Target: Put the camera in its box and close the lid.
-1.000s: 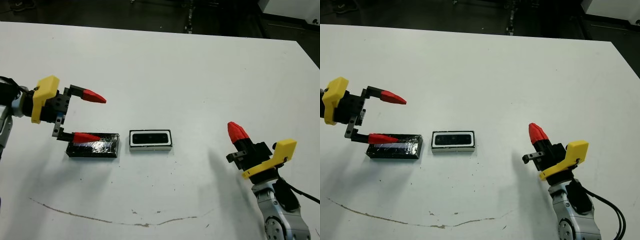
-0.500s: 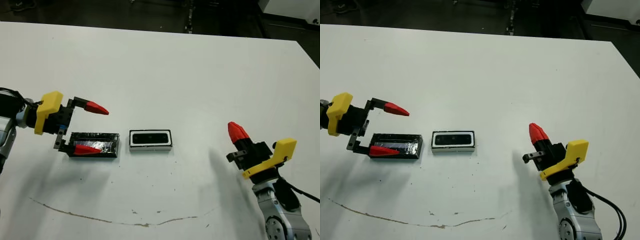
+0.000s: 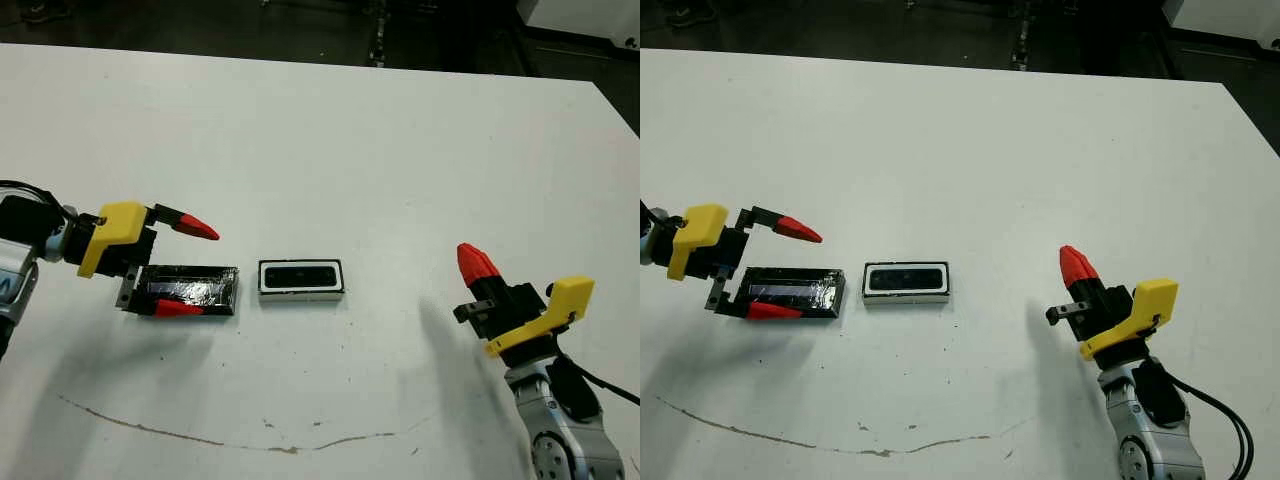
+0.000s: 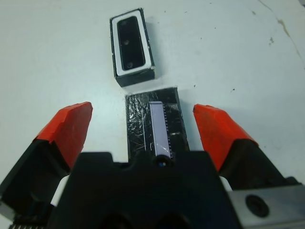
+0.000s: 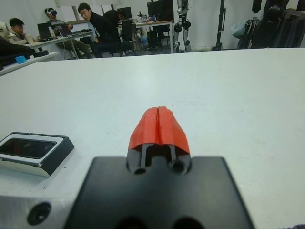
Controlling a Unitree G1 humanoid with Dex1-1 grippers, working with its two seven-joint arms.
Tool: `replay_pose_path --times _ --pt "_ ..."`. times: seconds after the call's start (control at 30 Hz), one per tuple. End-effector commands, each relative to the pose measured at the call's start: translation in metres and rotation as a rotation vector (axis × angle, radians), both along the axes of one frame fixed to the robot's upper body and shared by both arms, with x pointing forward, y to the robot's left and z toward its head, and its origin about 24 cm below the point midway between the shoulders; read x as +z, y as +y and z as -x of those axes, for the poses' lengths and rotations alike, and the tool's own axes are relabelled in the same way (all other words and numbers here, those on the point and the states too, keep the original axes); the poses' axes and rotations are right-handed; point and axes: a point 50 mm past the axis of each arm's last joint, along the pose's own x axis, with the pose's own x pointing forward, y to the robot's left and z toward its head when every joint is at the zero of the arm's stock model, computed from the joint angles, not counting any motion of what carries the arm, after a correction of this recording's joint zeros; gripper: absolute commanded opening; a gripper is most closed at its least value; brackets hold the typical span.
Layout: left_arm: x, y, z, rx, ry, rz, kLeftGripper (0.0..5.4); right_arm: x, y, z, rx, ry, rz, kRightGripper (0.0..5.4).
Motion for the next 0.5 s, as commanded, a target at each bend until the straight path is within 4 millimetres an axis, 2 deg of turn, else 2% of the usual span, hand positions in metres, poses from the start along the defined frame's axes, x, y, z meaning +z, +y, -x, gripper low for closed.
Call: replay_pose_path --times 0.03,0.33,0.5 --pt "-0.006 0.003 0.000 0.025 0.063 -0.023 5.40 0.001 -0.004 0.001 -0.011 0.014 0.015 0.01" --pt "-0.016 0.004 -0.001 0.020 0.089 0.005 5.40 0.001 -0.004 0.001 -0.009 0.018 0.003 0.01" --pt "-0.023 0.008 -0.003 0.097 0.208 0.053 5.40 0.001 -0.004 0.002 -0.013 0.017 0.022 0.01"
